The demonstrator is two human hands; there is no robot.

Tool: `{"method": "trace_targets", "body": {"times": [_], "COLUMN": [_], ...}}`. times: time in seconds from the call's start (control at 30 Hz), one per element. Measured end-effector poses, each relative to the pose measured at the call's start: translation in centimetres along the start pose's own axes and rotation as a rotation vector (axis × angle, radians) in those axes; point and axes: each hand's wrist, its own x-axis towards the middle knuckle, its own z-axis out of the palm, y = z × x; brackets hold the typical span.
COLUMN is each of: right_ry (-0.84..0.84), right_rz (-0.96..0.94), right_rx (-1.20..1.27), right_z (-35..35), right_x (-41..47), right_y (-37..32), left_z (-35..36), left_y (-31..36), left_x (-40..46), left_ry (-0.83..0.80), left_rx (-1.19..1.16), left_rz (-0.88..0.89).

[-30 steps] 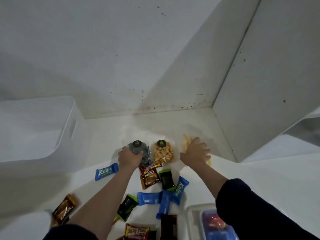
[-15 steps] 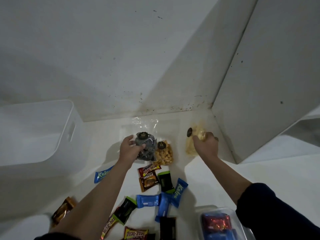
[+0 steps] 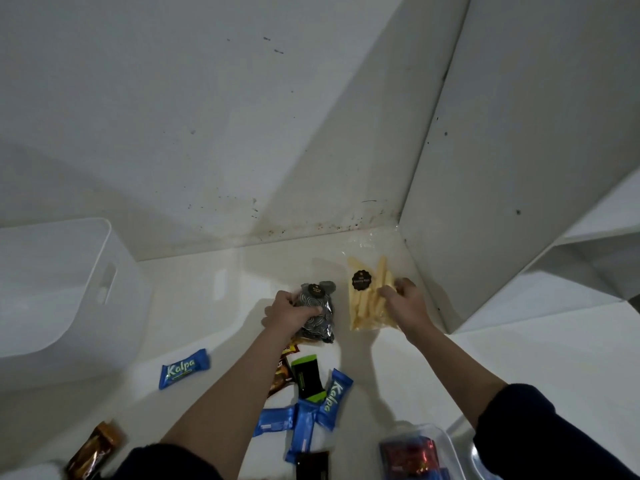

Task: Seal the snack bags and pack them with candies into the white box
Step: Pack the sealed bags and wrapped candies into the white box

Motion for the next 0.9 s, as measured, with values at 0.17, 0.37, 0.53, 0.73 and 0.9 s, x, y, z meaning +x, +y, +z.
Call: {"method": "trace_targets", "body": {"times": [0.17,0.37,0.53,0.73,0.9], "right_ry": [-0.006,-0.006,-0.033,-0.129,-0.188], "right_rz": [-0.009,-0.030,-0.071,-0.172,-0.225], "right_rx": [-0.029,-0.061,-0.021,0.191,0.356], "right_z": [0.0,0.8,3.1,8.9,16.6], "right_x": [-0.2,-2.2,-6.1,-12.3,-18.2], "right_y": [0.2,-0.2,-2.4,-8.2,-13.4], "left_z": [-0.4,-2.3,-7.5,-16.8,-25.7], "left_y": [1.4,0.0,0.3,1.0,1.4], "left_x": [-2.3,-4.3,-7.4,-10.4,-12.5], "left_ry": [0.043,0.087,0.083,0.206,0.451], "left_rx": [-0.035,-0.090,-0.200,-0.210,-0.221], "left_rz": [0.066,0.226,0.395,0.616,0.699]}}
